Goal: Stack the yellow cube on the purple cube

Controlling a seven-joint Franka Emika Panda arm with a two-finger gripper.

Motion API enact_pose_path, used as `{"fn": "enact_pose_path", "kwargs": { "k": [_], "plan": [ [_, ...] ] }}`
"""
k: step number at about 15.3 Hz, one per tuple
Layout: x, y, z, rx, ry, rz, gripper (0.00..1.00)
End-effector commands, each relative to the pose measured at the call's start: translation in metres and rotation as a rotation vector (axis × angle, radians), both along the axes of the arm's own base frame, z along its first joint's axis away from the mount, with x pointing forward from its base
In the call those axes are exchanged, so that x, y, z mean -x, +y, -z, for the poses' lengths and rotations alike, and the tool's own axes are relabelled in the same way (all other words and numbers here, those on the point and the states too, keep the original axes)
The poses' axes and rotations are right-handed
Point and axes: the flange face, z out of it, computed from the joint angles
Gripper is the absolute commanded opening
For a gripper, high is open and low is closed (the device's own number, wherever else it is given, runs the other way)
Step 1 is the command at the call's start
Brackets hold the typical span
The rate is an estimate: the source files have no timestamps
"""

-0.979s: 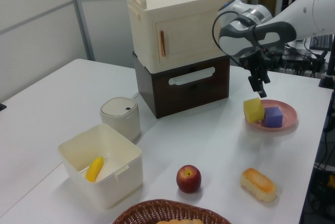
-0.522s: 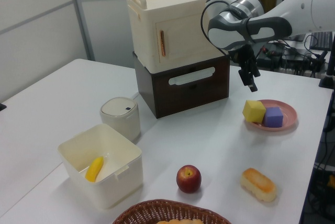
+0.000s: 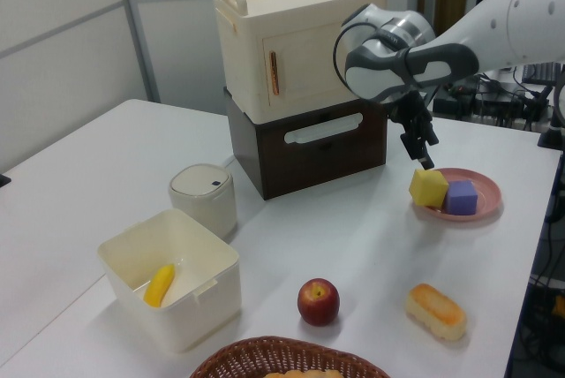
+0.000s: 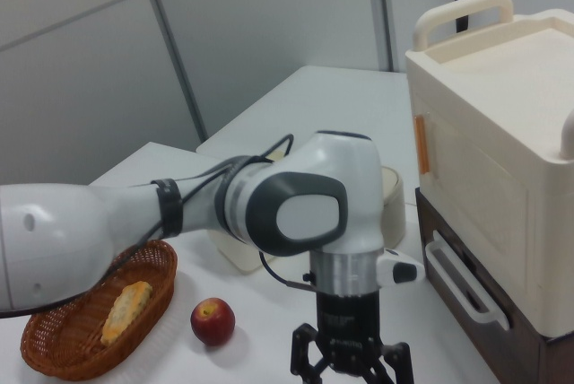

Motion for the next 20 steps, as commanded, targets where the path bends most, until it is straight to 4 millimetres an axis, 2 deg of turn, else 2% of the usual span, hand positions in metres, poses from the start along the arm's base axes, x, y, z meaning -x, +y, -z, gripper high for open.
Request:
{"fn": "enact_pose_path", "kwargs": {
  "k": [1, 5, 11, 12, 15, 20],
  "plan": [
    [-0.007, -0.005, 0.021, 0.011, 0.007, -0.025, 1.00],
    [-0.013, -0.015, 0.046, 0.018, 0.002, -0.032, 1.00],
    [-0.014, -0.030, 0.060, 0.026, 0.006, -0.082, 1.00],
    [-0.015, -0.031, 0.067, 0.025, 0.021, -0.086, 1.00],
    [-0.018, -0.030, 0.071, 0.030, 0.010, -0.089, 0.99],
    [-0.020, -0.028, 0.076, 0.031, 0.007, -0.091, 0.72]
  ]
}}
